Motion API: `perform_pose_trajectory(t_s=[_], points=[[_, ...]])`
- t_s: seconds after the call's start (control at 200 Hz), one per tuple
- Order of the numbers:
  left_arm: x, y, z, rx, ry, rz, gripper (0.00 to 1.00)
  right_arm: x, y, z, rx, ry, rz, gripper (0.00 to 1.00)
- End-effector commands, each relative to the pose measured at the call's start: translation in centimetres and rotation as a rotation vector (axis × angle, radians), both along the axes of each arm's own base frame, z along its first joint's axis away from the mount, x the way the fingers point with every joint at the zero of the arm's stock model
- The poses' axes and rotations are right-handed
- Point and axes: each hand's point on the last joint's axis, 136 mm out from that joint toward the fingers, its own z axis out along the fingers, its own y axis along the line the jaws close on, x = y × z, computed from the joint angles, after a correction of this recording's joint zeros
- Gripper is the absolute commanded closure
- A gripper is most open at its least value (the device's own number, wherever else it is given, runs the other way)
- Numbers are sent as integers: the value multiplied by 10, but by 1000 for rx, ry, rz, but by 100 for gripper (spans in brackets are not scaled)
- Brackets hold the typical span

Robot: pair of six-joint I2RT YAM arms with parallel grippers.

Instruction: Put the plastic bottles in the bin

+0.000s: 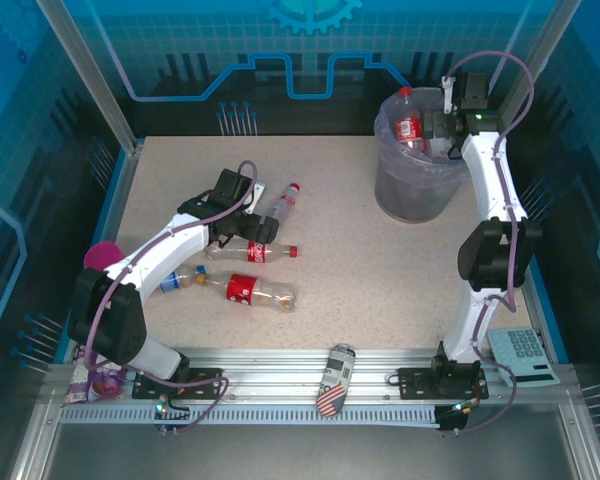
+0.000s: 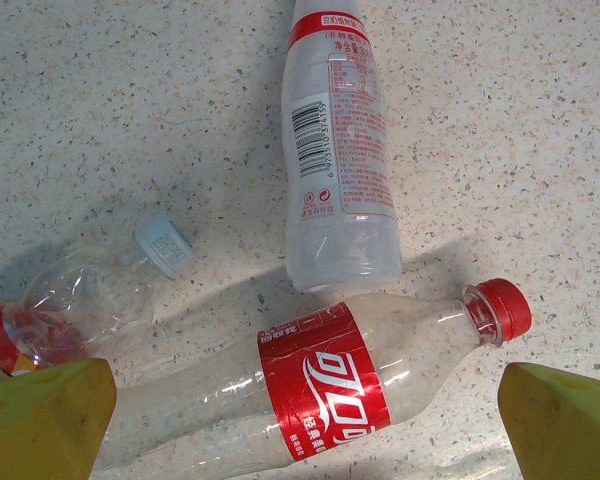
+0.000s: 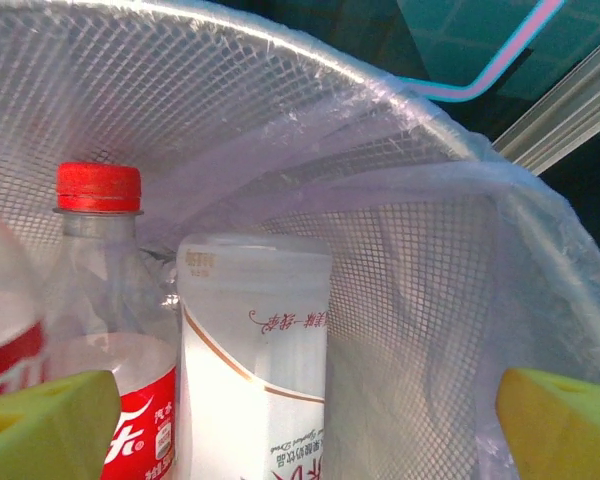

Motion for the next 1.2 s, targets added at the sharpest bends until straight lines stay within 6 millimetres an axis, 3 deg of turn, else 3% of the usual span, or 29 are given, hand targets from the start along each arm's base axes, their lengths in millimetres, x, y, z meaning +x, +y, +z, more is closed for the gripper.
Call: perform_pose_trajectory(t_s=[0.0, 0.35, 0.61, 0.835, 1.046, 1.196], points=[[1, -2, 16, 6, -29, -18, 1, -8, 4, 23, 22, -13, 20, 0], [-1, -5, 12, 8, -17, -25, 1, -46, 31, 65, 139, -73, 59, 0], [-1, -9, -6, 29, 31, -37, 1, -96, 78, 57, 159, -48, 121, 0], [5, -27, -14, -8, 115, -37, 1, -159, 125, 27, 211, -39, 217, 0], [22, -56, -6, -18, 151, -91, 1, -216, 142, -25, 450, -10, 211, 0], [28, -69, -21, 4, 209, -115, 1, -242, 153, -58, 568, 44, 218, 2]])
